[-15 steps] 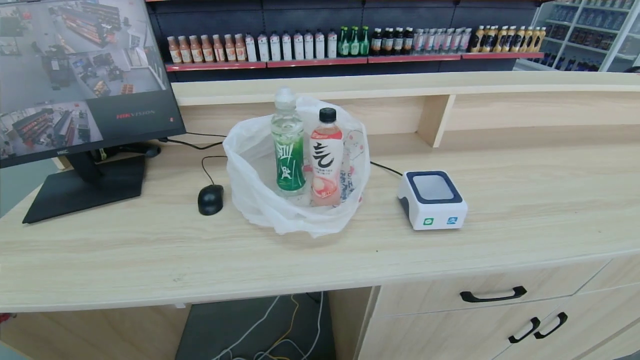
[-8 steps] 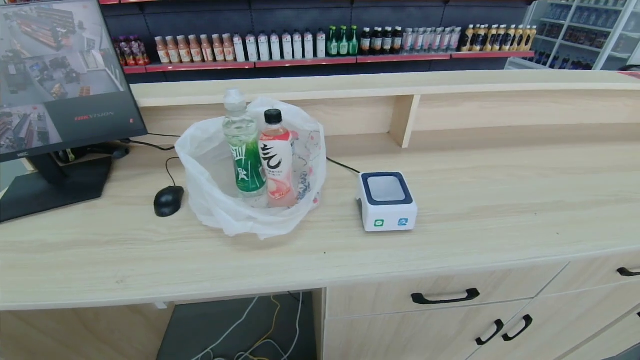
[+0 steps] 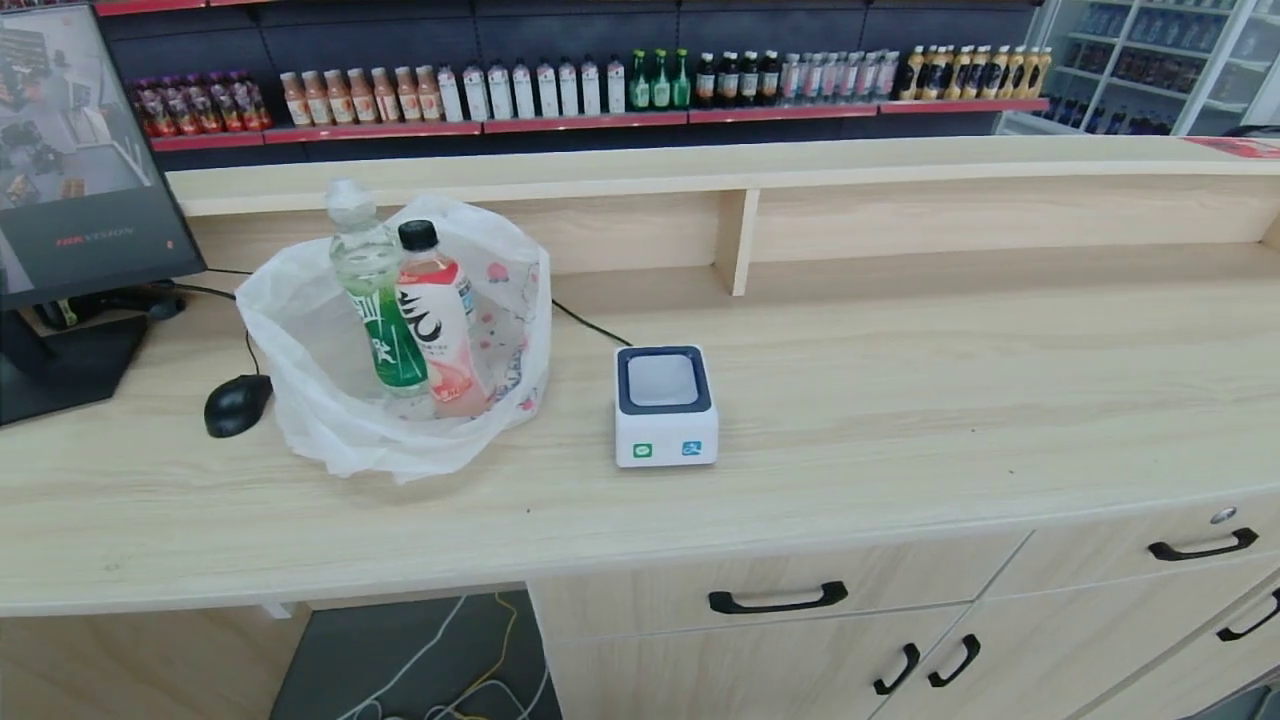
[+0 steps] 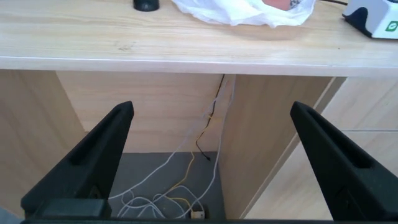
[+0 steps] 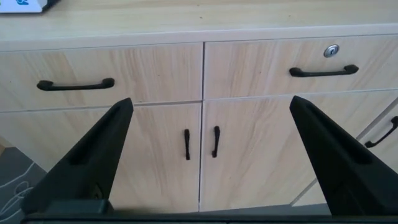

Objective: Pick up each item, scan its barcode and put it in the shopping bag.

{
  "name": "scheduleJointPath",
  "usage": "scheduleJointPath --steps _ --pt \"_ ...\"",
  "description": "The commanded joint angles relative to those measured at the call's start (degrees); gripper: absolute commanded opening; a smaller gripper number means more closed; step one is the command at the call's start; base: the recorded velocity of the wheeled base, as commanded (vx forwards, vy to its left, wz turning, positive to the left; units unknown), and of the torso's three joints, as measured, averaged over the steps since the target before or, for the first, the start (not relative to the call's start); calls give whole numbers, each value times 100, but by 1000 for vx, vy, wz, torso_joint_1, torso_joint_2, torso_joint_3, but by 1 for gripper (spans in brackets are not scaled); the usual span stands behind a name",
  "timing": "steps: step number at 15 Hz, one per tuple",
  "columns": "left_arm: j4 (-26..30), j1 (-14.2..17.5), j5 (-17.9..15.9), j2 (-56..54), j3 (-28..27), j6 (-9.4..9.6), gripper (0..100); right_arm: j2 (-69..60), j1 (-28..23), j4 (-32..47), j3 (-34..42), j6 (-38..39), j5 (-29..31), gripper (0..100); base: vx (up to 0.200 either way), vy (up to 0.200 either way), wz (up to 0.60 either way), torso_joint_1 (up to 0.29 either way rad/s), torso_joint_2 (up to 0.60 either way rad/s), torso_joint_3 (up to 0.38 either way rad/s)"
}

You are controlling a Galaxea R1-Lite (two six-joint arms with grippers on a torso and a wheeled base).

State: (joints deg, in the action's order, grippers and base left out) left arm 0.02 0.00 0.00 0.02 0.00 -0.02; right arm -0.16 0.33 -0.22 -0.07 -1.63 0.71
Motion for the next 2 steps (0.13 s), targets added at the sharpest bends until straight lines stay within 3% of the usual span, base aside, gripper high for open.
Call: scheduleJointPath --steps 1,2 --pt "-2 0 0 -2 0 11 100 16 2 4 -1 49 0 100 0 0 0 0 0 0" --pt "-2 0 0 -2 0 11 100 16 -7 4 7 234 8 100 0 0 0 0 0 0"
